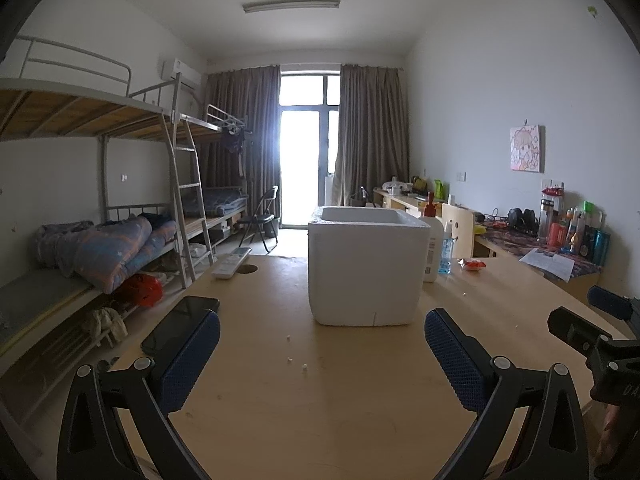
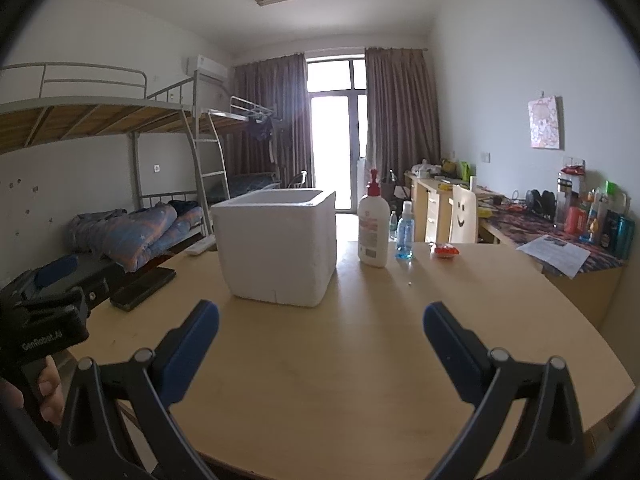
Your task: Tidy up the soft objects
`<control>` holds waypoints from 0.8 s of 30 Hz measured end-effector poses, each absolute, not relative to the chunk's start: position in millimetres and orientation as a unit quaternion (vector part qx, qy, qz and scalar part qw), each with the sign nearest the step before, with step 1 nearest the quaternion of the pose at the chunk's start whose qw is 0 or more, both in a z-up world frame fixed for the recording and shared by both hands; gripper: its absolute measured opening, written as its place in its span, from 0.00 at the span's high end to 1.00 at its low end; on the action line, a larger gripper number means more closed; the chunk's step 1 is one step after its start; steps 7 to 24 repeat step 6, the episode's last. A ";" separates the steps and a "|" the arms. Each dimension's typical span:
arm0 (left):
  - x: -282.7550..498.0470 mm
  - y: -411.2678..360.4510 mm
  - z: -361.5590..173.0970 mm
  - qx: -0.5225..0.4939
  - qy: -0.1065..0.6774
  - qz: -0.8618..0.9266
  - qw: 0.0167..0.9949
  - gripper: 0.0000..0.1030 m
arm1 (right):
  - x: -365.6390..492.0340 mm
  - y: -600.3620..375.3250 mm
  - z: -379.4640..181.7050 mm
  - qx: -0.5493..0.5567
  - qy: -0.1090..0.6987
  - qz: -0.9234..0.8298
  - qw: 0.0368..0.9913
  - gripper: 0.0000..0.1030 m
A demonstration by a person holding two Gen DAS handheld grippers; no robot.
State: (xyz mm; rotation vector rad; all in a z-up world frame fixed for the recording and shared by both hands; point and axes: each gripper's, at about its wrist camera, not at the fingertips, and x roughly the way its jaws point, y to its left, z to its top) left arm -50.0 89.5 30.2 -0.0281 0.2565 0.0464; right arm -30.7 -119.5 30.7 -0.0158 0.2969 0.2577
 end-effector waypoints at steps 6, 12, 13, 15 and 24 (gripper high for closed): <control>-50.3 88.8 28.5 -0.012 0.127 0.019 0.992 0.01 | -29.7 -117.8 29.7 -0.012 0.150 0.131 0.980 0.00; -50.3 88.8 28.5 -0.012 0.127 0.019 0.992 0.01 | -29.7 -117.8 29.7 -0.012 0.150 0.131 0.980 0.00; -50.3 88.8 28.5 -0.012 0.127 0.019 0.992 0.01 | -29.7 -117.8 29.7 -0.012 0.150 0.131 0.980 0.00; -50.3 88.8 28.5 -0.012 0.127 0.019 0.992 0.01 | -29.7 -117.8 29.7 -0.012 0.150 0.131 0.980 0.00; -50.3 88.8 28.5 -0.012 0.127 0.019 0.992 0.01 | -29.7 -117.8 29.7 -0.012 0.150 0.131 0.980 0.00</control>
